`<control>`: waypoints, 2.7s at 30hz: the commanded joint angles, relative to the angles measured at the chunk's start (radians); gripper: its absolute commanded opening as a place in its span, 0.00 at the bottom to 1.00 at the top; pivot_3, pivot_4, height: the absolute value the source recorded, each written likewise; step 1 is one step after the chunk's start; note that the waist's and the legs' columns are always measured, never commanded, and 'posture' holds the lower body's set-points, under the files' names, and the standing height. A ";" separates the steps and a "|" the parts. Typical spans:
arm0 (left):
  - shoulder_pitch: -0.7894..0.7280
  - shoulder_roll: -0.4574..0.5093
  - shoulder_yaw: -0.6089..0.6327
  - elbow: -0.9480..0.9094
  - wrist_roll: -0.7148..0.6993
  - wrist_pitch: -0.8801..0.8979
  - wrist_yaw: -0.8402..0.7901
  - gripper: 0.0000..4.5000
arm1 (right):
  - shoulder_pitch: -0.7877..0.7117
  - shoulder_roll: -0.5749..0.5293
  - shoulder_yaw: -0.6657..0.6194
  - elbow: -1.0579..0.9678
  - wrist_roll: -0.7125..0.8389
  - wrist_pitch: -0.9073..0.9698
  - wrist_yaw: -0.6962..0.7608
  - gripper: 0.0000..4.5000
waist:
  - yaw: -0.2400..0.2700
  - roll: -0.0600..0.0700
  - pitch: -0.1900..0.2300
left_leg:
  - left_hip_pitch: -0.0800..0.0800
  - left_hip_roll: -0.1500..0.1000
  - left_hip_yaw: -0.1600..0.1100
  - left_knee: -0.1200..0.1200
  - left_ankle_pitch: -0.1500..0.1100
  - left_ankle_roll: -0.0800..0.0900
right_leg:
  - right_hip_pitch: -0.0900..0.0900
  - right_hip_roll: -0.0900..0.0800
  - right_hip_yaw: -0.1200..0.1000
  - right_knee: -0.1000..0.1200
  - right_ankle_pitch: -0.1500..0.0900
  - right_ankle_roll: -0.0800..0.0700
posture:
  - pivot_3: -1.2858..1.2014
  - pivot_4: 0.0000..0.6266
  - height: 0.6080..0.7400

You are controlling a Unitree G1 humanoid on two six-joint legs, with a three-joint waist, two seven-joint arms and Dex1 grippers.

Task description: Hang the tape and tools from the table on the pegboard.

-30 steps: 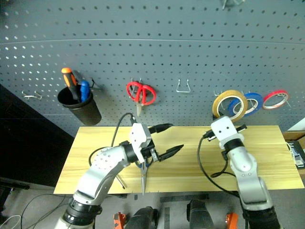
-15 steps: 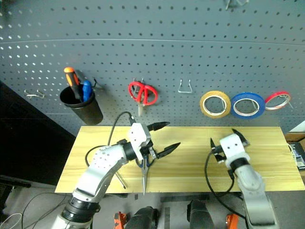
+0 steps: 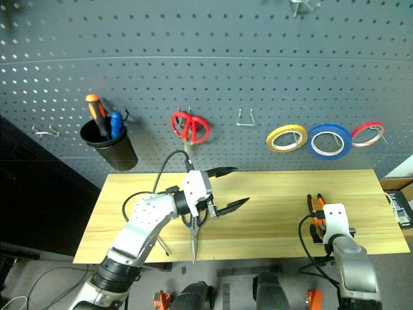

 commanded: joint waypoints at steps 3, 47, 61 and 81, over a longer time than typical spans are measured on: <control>0.014 0.002 -0.003 -0.033 0.004 -0.020 -0.001 0.96 | -0.117 -0.072 -0.027 0.160 0.054 -0.045 0.067 0.99 | 0.000 0.000 0.000 | 0.002 0.000 0.000 0.000 0.000 0.000 | 0.002 0.000 0.000 0.000 0.000 0.000 | 0.52 0.33 1.00; 0.269 0.025 0.216 -0.142 -0.147 0.045 0.072 0.96 | -0.008 0.144 0.388 -0.518 -0.058 -0.192 -0.102 0.62 | 0.013 -0.003 -0.002 | -0.008 0.001 -0.002 0.000 0.000 -0.001 | -0.009 -0.001 -0.001 0.000 0.000 0.000 | 0.52 0.36 1.00; 0.283 0.012 0.229 -0.188 -0.245 0.112 0.073 0.96 | -0.508 0.280 0.472 -0.382 -0.196 -0.461 -0.178 0.62 | -0.001 -0.003 -0.002 | -0.008 0.002 -0.001 -0.001 0.000 -0.001 | -0.012 0.000 -0.001 0.001 0.000 -0.001 | 0.53 0.34 1.00; 0.201 -0.009 0.205 -0.183 -0.232 0.124 0.122 0.96 | -0.674 0.248 0.334 0.163 -0.171 -0.873 -0.229 0.62 | 0.002 -0.004 -0.003 | -0.009 0.001 0.002 -0.002 0.000 -0.001 | -0.014 0.000 0.000 0.001 0.001 -0.001 | 0.54 0.31 1.00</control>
